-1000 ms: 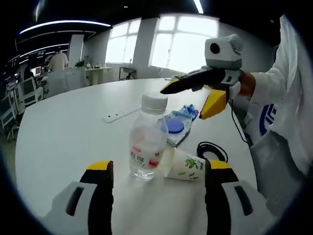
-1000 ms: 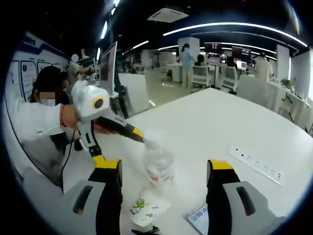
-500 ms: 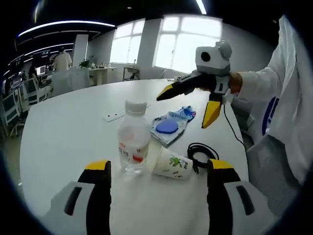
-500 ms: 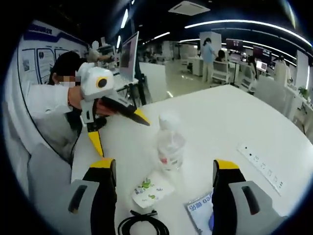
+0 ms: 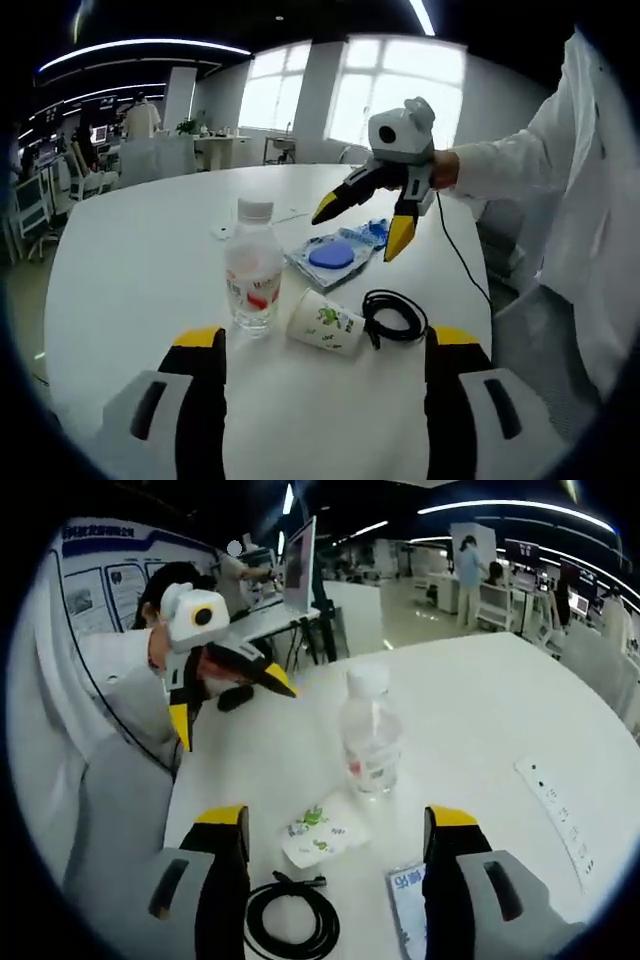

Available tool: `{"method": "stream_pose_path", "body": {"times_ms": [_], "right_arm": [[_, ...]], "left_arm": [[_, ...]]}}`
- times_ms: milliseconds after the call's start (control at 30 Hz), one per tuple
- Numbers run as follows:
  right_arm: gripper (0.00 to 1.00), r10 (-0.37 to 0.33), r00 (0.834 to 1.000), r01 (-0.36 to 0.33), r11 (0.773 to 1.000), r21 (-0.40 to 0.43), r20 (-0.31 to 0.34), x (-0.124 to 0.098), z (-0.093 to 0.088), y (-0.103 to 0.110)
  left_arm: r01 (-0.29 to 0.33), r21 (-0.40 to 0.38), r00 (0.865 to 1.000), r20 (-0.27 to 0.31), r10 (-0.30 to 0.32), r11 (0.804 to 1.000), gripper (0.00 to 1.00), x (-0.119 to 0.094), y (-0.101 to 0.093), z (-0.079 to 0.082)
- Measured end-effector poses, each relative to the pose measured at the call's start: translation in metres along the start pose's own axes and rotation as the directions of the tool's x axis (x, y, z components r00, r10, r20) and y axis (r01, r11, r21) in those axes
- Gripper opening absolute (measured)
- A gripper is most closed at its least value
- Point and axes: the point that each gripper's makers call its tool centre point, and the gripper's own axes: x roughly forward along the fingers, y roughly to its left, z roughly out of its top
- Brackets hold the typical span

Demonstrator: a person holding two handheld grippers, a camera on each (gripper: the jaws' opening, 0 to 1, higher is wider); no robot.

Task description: Arrange the tabletop items into an orderly group along one side of the table until the central work area is clear of visible clutter.

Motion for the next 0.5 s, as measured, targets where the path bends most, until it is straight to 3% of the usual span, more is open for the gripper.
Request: {"method": "stream_pose_path", "body": {"times_ms": [400, 500], "right_arm": [[0.59, 0.149, 0.988, -0.147, 0.988, 0.043, -0.044, 0.024, -0.008, -0.008], [0.51, 0.187, 0.977, -0.188, 0.982, 0.007, -0.099, 0.031, -0.015, -0.012]], "left_arm": [[-0.022, -0.036, 1.000, -0.008, 0.022, 0.999, 0.82, -0.015, -0.009, -0.014], [-0.033, -0.050, 0.999, -0.003, 0.033, 0.998, 0.81, -0.019, -0.009, -0.018]]}}
